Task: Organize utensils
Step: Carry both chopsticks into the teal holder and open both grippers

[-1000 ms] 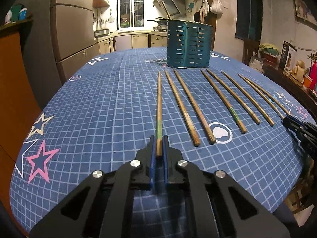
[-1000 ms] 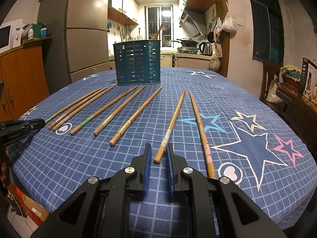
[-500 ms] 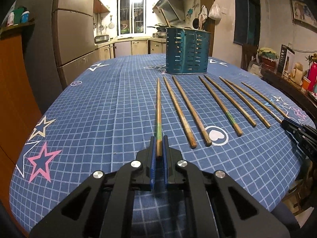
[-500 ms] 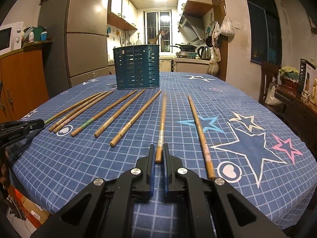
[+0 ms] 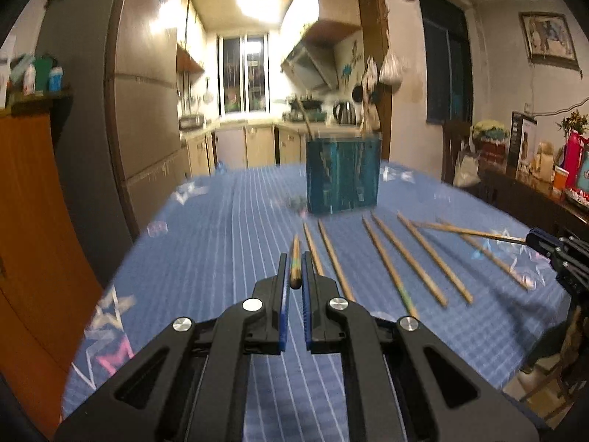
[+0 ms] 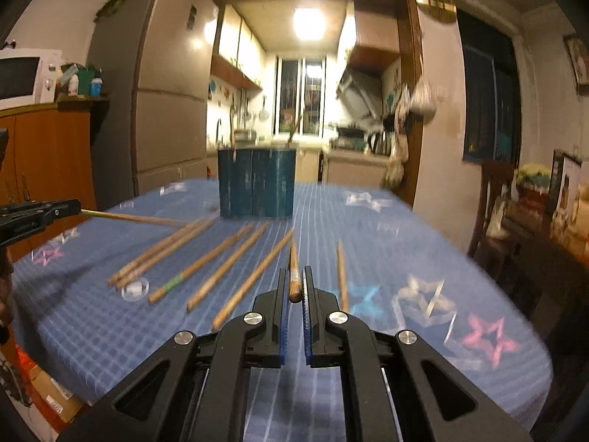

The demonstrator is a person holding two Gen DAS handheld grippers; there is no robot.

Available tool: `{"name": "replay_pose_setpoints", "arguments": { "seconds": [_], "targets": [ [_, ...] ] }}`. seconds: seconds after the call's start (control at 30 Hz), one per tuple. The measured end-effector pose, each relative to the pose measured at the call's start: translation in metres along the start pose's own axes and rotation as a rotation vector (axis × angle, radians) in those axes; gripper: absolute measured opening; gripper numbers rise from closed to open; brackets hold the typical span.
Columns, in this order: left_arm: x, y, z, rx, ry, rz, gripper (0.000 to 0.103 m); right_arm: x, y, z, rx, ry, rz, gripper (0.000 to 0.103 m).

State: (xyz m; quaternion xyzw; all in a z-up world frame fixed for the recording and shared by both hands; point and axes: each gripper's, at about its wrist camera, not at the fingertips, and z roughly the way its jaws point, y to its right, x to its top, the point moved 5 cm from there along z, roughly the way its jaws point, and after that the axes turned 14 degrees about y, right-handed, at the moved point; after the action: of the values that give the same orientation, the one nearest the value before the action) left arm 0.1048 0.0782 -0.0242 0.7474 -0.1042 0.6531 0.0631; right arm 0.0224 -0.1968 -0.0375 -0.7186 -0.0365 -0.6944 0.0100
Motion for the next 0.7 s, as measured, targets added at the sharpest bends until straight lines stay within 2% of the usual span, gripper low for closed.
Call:
{"name": "replay_pose_setpoints", "arguments": {
  "seconds": [0.2, 0.3, 0.43, 0.7],
  "targets": [
    [0.061, 0.002, 0.022, -0.003, 0.129, 0.033, 0.005, 0.063, 0.012, 0.021, 0.036, 0.123, -0.047, 0.008],
    [0.090, 0.004, 0.036, -0.016, 0.171, 0.049, 0.005, 0.094, 0.019, 0.037, 0.059, 0.158, -0.064, 0.008],
    [0.124, 0.007, 0.060, -0.038, 0.196, 0.052, 0.005, 0.127, 0.031, 0.067, 0.109, 0.146, -0.048, 0.008],
    [0.159, 0.013, 0.079, -0.061, 0.205, 0.067, 0.005, 0.178, 0.043, 0.107, 0.187, 0.126, -0.008, 0.008]
  ]
}}
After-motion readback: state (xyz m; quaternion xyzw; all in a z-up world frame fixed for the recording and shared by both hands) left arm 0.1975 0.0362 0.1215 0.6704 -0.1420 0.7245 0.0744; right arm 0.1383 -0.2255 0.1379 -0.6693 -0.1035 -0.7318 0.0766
